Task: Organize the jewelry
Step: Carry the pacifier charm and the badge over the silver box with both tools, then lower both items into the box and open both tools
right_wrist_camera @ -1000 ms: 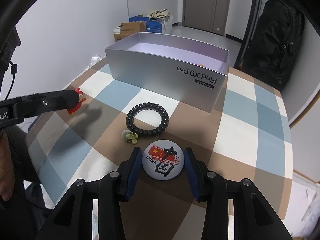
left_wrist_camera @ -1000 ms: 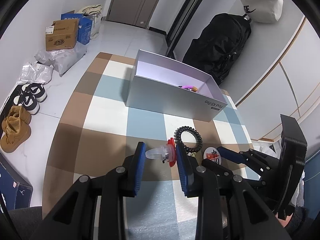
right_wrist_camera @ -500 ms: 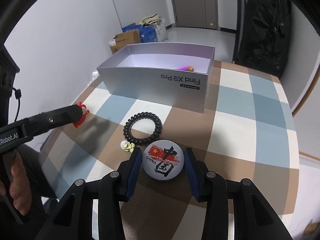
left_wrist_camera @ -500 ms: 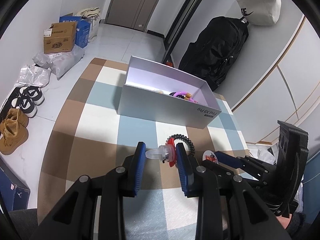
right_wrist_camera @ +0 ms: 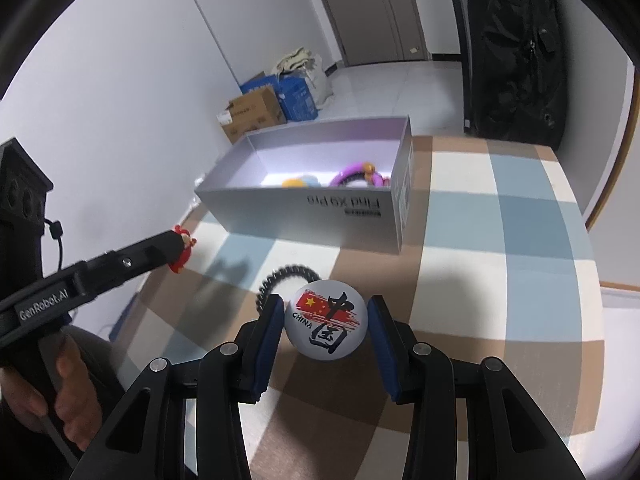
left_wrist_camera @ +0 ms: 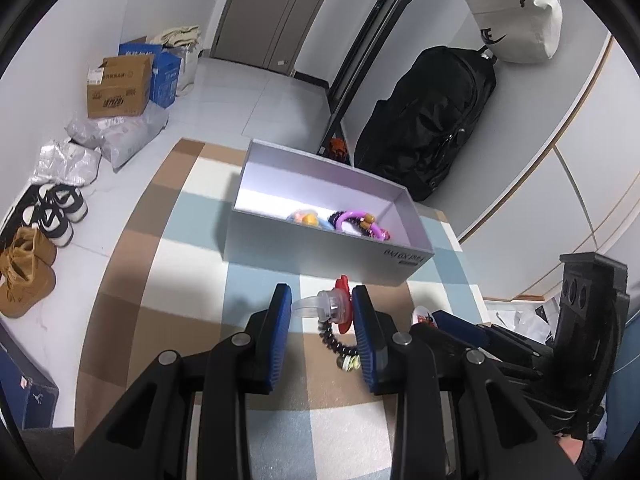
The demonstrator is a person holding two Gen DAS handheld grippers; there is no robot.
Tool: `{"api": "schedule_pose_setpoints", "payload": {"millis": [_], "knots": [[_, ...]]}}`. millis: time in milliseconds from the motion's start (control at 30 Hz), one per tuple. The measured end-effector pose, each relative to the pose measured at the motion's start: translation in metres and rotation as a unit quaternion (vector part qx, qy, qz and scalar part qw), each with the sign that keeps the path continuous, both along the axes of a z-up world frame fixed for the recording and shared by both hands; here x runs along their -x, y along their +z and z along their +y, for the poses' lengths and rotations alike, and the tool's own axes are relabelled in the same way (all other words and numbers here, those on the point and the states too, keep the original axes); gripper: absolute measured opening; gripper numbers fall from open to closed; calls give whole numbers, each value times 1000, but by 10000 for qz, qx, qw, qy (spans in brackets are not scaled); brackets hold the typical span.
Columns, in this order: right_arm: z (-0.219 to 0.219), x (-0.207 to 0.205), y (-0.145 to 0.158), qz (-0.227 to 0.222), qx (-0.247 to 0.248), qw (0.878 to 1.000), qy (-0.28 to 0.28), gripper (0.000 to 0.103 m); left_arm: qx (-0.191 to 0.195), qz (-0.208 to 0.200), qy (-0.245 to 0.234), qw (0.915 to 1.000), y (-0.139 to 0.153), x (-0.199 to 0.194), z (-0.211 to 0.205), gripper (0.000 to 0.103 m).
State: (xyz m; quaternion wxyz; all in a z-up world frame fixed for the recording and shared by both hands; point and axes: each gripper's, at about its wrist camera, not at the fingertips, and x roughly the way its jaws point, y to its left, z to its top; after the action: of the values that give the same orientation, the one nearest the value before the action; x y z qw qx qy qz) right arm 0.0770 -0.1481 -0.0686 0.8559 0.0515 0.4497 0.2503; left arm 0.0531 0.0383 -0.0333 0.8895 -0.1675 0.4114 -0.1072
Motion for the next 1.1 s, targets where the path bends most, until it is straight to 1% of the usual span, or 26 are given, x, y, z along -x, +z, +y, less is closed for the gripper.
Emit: {"api": "schedule_pose_setpoints", "payload": {"millis": [100, 200, 367, 533, 733, 867, 933, 1000, 1100], "knots": [[-3, -5, 9, -68, -135, 9999, -20, 42, 90, 50, 12, 9999, 2, -7, 0, 25], [-4, -16, 17, -34, -159, 9999, -22, 42, 130, 72, 114, 9998, 5, -16, 2, 25], [-7, -31, 28, -52, -288, 9996, 35, 42, 14, -37, 137, 9999, 16, -34, 0, 25], [-6, -48, 41, -124, -403, 9990, 146, 42, -29, -61, 83, 9999, 21, -48, -1, 25], [-1, -72, 50, -249, -507, 9981, 262, 42, -80, -25, -59, 9999, 19, -69, -4, 25], [2, -88, 49, -303, -568, 9975, 294, 42, -144, 1, -128, 9998, 11, -80, -3, 25], [3, -95, 46, -324, -491, 9979, 263, 42, -221, 19, -121, 9997, 4, -84, 1, 25], [3, -103, 42, -278, -518, 9980, 238, 42, -204, 77, -121, 9997, 1, -89, 4, 25], [3, -113, 36, -201, -642, 9975, 225, 42, -57, 119, -111, 9999, -1, -93, 6, 25]]}}
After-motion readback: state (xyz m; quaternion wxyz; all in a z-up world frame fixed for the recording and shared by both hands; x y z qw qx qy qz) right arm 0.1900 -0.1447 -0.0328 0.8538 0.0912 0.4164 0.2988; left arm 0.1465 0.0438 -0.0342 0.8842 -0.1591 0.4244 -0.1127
